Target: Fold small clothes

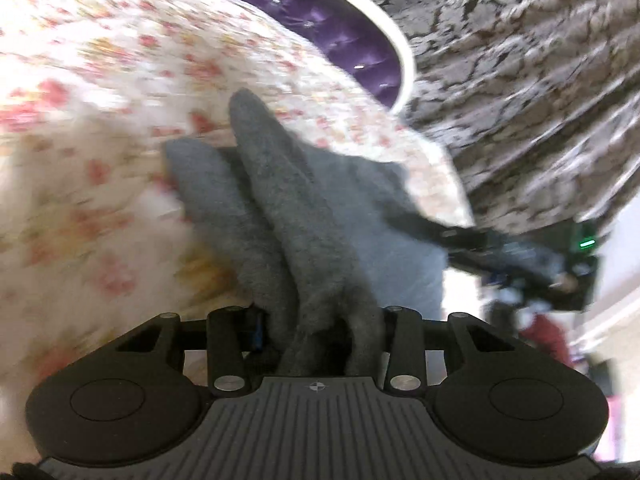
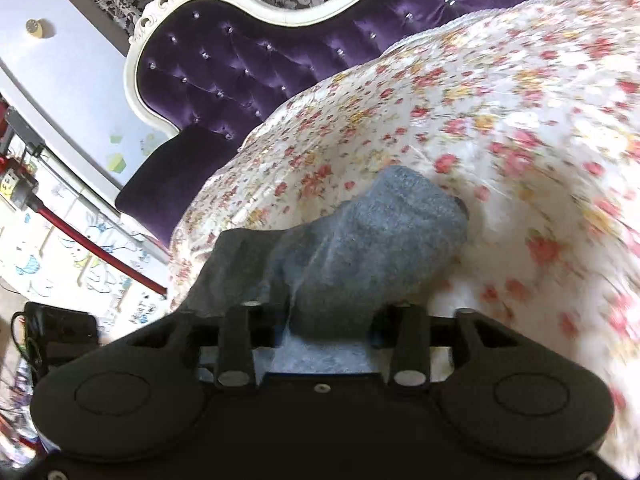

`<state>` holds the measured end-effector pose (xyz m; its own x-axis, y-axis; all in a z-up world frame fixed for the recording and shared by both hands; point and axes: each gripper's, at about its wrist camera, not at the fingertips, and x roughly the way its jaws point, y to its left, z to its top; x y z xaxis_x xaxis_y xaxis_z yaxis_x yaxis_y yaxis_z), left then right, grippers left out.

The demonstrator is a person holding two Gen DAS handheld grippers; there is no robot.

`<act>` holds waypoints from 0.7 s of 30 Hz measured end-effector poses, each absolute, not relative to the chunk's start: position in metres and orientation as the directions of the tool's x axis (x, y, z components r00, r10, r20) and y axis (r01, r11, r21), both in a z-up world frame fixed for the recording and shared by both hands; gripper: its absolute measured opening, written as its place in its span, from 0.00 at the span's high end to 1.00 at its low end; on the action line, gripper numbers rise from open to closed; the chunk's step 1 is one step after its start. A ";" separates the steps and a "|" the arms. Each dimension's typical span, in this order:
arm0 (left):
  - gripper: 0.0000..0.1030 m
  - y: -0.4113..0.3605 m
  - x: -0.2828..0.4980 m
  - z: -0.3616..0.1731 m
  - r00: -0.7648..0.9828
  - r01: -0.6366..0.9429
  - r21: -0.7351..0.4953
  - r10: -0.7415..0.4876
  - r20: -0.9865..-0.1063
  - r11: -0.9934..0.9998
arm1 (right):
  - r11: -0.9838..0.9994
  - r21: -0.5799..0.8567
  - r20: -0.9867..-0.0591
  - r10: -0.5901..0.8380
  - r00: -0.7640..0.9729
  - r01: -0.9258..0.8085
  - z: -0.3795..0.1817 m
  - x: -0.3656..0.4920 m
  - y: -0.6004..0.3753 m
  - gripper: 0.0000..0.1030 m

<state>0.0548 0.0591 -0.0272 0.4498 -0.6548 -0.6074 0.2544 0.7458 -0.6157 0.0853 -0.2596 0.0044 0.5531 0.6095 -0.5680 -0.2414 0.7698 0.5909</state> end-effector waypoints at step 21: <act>0.35 0.008 0.042 0.030 0.767 0.405 -0.138 -0.417 -0.487 0.904 | 0.902 0.155 -0.448 0.428 0.785 -0.403 0.021 0.010 -0.204 0.54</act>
